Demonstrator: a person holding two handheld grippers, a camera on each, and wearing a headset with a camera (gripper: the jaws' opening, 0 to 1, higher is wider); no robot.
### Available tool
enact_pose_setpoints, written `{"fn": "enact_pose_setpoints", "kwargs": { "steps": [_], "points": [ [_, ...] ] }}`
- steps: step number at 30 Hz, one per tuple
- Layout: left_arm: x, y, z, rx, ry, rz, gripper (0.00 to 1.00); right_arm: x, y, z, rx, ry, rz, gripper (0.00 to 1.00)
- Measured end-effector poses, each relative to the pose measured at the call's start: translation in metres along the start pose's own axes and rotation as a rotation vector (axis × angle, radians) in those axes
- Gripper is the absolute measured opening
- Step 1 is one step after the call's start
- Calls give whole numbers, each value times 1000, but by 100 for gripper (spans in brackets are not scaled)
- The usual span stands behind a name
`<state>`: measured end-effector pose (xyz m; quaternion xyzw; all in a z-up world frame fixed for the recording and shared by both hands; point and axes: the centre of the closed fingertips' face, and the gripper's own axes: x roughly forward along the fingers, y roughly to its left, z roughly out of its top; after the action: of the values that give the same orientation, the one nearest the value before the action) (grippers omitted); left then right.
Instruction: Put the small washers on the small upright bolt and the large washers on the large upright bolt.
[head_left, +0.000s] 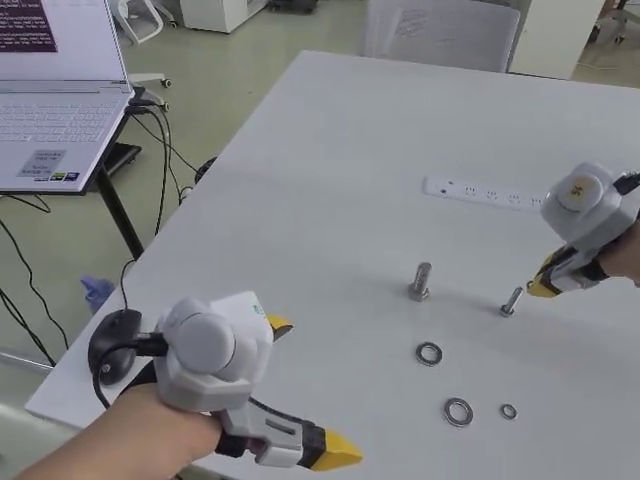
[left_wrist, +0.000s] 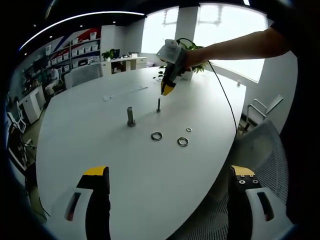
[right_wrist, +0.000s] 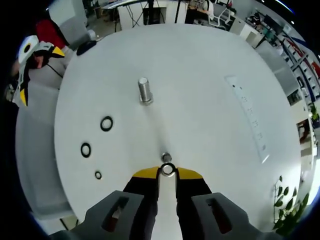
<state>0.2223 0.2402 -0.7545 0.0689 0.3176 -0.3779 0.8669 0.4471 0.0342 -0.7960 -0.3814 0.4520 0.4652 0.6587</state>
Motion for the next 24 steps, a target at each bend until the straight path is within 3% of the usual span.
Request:
{"fn": "enact_pose_setpoints", "kwargs": {
  "steps": [14,24],
  "points": [
    [-3,6,-8,-1,31,-1,95,16,-2,5,-14,17,17,12],
    [-3,6,-5,10,33,-3,95,21,-4,3,-12,24,19,12]
  ]
}}
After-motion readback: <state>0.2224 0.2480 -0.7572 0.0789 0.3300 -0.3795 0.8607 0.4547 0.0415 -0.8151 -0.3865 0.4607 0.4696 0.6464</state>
